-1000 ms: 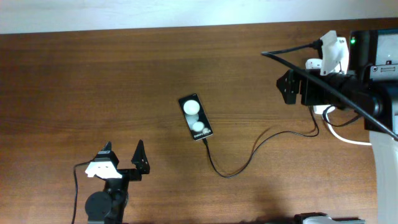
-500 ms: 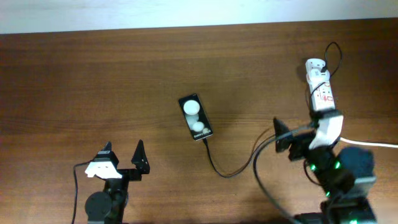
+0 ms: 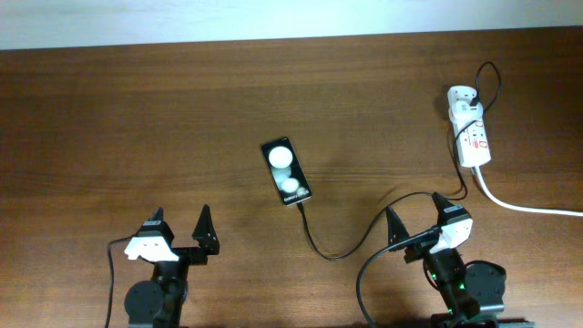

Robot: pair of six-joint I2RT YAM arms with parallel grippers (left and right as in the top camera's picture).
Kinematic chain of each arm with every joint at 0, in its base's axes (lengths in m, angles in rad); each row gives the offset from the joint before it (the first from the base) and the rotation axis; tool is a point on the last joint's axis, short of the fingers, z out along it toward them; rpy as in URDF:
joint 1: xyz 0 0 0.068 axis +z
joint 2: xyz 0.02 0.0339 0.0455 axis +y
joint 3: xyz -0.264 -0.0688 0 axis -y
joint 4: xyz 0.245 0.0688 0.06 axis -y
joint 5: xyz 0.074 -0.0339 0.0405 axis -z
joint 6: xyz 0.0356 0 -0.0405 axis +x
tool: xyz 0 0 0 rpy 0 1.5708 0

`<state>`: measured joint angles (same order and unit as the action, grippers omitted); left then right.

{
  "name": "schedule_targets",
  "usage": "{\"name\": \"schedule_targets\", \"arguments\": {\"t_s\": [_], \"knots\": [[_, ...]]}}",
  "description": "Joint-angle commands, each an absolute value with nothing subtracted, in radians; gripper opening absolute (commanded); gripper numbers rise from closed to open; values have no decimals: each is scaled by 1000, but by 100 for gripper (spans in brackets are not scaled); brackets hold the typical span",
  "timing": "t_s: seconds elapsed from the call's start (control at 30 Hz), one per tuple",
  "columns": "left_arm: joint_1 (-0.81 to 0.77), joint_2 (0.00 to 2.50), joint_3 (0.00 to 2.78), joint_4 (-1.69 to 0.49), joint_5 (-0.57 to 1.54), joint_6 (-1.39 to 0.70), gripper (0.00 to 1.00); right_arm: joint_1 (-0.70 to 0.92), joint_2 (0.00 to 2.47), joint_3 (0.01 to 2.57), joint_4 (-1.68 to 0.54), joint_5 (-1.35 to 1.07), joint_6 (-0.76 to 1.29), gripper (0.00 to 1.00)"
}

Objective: Plug charger to phone and switch on socket

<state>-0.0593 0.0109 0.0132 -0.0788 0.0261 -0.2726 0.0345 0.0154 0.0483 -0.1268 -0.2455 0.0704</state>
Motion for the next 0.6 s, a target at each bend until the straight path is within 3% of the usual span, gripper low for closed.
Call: {"name": "schedule_targets", "arguments": {"t_s": [0.0,0.57], "knots": [[-56,6,9,-83,30,-275,99,39,3,7,-48,-255,67,99],[-56,6,9,-83,30,-275,99,39,3,6,-56,-255,67,99]]}}
